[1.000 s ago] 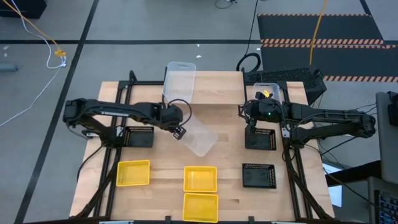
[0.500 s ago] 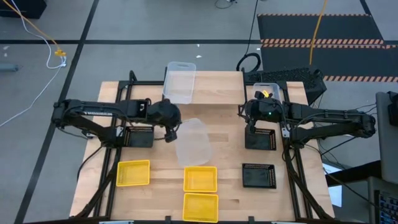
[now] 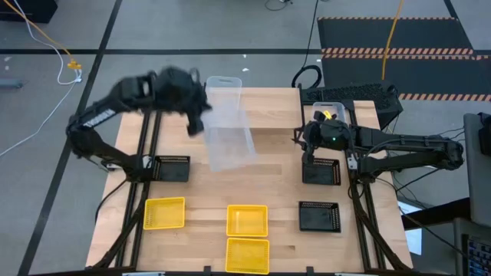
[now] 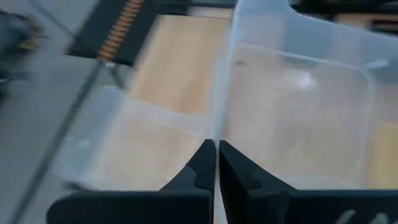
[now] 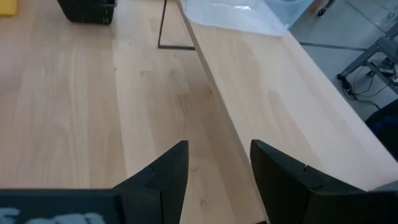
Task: Stack baskets on shelf by color
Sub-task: Stack the middle transparent bin on top of the transparent bin on the shelf
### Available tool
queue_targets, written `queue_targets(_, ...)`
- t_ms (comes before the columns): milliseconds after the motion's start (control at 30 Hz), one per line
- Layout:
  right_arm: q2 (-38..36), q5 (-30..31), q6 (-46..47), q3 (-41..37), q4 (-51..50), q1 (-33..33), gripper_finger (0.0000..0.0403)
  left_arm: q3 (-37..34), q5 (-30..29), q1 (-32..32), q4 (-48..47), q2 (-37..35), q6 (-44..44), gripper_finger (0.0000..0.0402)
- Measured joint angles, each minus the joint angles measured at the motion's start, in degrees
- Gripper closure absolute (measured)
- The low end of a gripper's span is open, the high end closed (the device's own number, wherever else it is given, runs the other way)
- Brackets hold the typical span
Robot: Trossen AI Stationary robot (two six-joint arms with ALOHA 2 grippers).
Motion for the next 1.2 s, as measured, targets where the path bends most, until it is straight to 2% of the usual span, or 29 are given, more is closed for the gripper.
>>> queue_targets(167,0.02,-0.15,-0.97,-0.02,1.32,0.00,0.0234,11.91,0.20,10.16,-2.27,5.35,13.03,0.0397)
queue_targets(300,0.02,-0.15,-1.15,-0.02,1.36,0.00,0.0234,18.98,3.00,17.42,-2.34,10.50,24.60,0.0394)
queue_targets(533,0.02,-0.19,-0.96,-1.31,1.41,0.00,0.0234,24.01,6.20,26.38,-2.60,17.81,38.63,0.0395)
queue_targets(767,0.04,-0.21,0.75,-4.92,1.41,-1.44,0.0234,24.68,13.96,32.10,-2.28,21.35,41.51,0.0397)
queue_targets(1200,0.04,-0.23,3.78,-8.21,4.38,-4.94,0.0234,24.71,16.92,33.25,-3.88,21.51,41.91,0.0394)
